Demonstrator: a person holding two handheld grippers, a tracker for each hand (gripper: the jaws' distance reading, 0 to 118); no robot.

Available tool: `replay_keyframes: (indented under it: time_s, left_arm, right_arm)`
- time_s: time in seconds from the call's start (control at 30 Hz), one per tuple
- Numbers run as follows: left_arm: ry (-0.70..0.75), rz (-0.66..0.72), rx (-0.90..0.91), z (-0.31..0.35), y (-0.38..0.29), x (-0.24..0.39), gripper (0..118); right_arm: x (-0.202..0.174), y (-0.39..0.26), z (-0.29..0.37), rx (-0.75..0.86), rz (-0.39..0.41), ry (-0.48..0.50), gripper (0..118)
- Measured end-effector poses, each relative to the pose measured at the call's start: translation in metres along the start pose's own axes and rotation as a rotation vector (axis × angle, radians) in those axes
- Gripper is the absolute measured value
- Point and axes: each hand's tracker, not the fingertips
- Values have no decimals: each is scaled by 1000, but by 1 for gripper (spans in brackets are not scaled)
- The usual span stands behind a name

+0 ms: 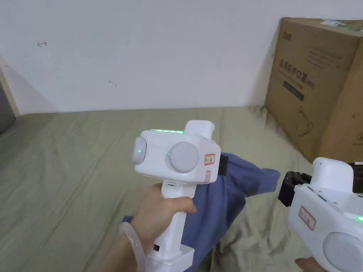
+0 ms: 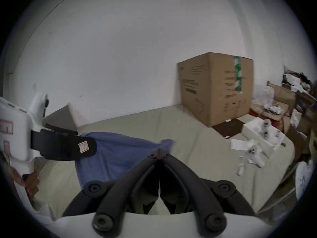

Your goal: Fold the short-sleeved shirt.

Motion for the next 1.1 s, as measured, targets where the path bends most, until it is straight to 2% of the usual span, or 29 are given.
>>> replay_keyframes:
  time_s: [0.13,0.27,0.37,0.4,0.47,0.57,0.63,0.7,0.73,0.77,0.8,1.0,1.03,1.1]
  left_arm:
    - [-81,27,-129,-47,-38,22,4]
    - [47,-91,-340,-117,-108,40,4]
    - [-25,-25,-447,-145,-156,41,4]
    - [0,-60,-477,-149,-166,43,4]
    - [48,-114,-483,-155,-184,46,4]
    - [45,-106,-451,-152,-183,46,6]
    - [42,-87,-456,-149,-177,44,21]
    - [39,-72,-441,-143,-172,39,47]
    - [40,-66,-441,-139,-168,36,66]
    - [44,-57,-445,-135,-165,33,92]
    - [38,-47,-439,-128,-163,29,99]
    - [44,19,-257,-61,-133,-3,96]
    - [71,32,-233,-48,-129,-9,87]
    - [107,64,-176,-20,-125,-25,37]
  right_arm:
    - [38,-9,4,-30,-51,-72,0]
    - [58,-25,-1,-82,-81,-119,0]
    - [64,-37,-6,-126,-82,-133,0]
    - [64,-41,-9,-141,-74,-138,0]
    - [64,-47,-12,-164,-59,-145,0]
    - [61,-54,-16,-190,-61,-129,0]
    - [57,-57,-18,-200,-53,-119,0]
    - [51,-57,-19,-209,-39,-107,0]
    - [48,-57,-19,-211,-32,-95,0]
    - [45,-56,-19,-213,-25,-81,0]
    - [41,-55,-19,-213,-20,-69,0]
    - [19,-52,-13,-204,21,-23,0]
    - [16,-53,-12,-202,27,-14,0]
    - [8,-53,-11,-207,36,-1,0]
